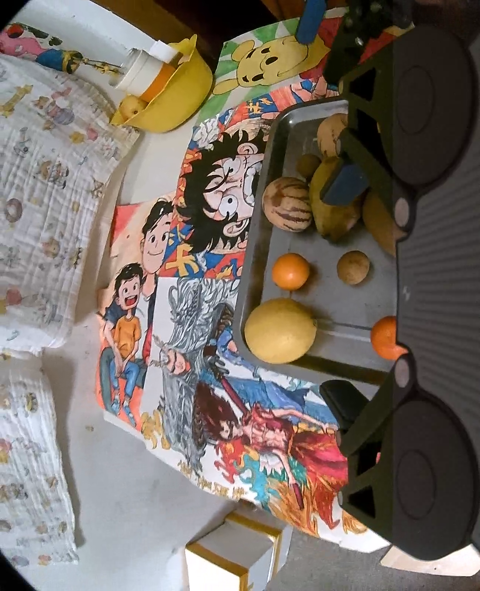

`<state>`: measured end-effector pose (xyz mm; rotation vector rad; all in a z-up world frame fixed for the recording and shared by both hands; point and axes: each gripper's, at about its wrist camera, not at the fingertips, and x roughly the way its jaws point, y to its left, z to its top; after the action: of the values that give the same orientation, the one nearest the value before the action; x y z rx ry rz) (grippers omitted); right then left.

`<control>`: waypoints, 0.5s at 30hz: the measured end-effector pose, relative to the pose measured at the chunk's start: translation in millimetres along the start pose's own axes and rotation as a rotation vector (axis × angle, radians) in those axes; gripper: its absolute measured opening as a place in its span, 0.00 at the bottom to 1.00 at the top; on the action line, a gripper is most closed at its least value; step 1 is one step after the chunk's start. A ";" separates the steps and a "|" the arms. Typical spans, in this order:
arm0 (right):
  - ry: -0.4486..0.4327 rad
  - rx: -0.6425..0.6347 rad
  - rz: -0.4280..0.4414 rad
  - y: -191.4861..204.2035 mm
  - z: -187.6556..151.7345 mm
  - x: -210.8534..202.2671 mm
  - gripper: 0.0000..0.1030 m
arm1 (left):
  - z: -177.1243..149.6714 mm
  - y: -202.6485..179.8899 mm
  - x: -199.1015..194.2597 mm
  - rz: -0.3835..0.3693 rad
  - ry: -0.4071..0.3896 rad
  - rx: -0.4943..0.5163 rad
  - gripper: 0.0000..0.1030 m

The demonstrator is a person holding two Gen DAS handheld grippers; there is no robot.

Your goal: Organize fruits

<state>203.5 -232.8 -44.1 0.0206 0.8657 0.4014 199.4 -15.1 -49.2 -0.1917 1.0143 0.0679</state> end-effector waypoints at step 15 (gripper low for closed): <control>-0.066 0.063 0.008 11.0 -19.3 -33.7 0.99 | -26.6 8.5 -40.6 0.039 -0.086 0.018 0.99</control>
<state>166.0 -237.3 -30.0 0.0955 0.8128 0.3792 154.4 -10.5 -29.6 -0.1509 0.9332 0.1015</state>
